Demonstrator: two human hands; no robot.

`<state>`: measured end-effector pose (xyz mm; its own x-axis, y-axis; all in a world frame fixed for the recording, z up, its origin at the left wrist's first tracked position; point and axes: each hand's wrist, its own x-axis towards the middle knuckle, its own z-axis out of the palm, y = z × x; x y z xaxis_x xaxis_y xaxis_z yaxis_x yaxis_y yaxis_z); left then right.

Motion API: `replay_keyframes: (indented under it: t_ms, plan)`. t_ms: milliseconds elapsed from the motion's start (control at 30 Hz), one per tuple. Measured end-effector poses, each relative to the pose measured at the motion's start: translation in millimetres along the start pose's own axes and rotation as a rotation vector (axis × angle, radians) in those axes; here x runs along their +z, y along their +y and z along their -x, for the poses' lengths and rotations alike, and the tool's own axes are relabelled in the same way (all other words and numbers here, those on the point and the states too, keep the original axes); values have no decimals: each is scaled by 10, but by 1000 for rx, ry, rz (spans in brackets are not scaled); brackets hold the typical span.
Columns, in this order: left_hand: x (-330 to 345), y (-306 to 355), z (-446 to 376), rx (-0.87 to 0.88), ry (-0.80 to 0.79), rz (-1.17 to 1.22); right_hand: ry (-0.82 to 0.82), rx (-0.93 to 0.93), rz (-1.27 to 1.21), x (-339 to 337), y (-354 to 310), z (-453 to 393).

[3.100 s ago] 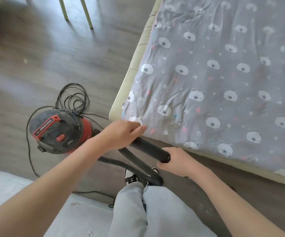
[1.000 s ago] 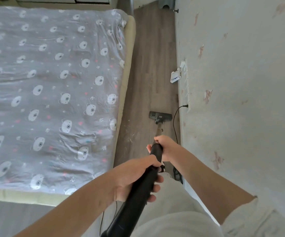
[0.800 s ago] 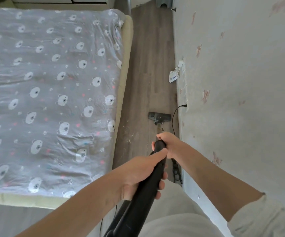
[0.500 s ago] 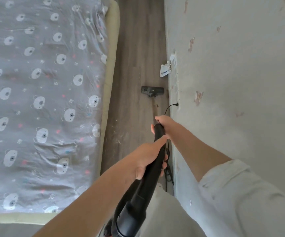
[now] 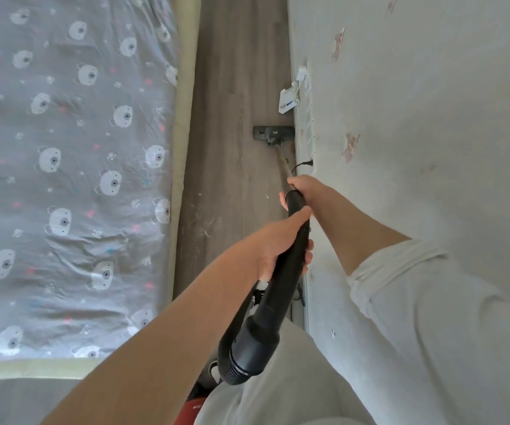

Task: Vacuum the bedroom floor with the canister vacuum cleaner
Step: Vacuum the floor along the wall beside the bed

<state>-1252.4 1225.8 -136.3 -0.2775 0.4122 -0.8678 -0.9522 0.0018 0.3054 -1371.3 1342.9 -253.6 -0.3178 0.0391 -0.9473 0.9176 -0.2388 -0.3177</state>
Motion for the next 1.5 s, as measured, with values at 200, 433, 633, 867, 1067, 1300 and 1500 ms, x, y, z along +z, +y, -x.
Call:
replay_keyframes:
  t_ms: [200,433,633,867,1067,1300,1500]
  plan:
    - [50,-990,636,-52,-1,-51,-24,11,-55,-131,1092,559]
    - [-260,-1974,1637,-112,-11,-108,-48,47,-220,50,2479,1269]
    - [-269,-2252,1912,-128,-69,-86,-52,45,-243,0,2815,1505]
    - [-30,-2203,1234,-66,-2,4,-27,32,-155,-240,2401,1010]
    - [85,-1924,587,30,126,31,-36,4,-69,-300,1861,519]
    - [-106,-1720,571,79,257,100,-103,-35,32,74,1671,510]
    - [-169,-2068,915,61,293,215,-140,-25,162,353,2056,704]
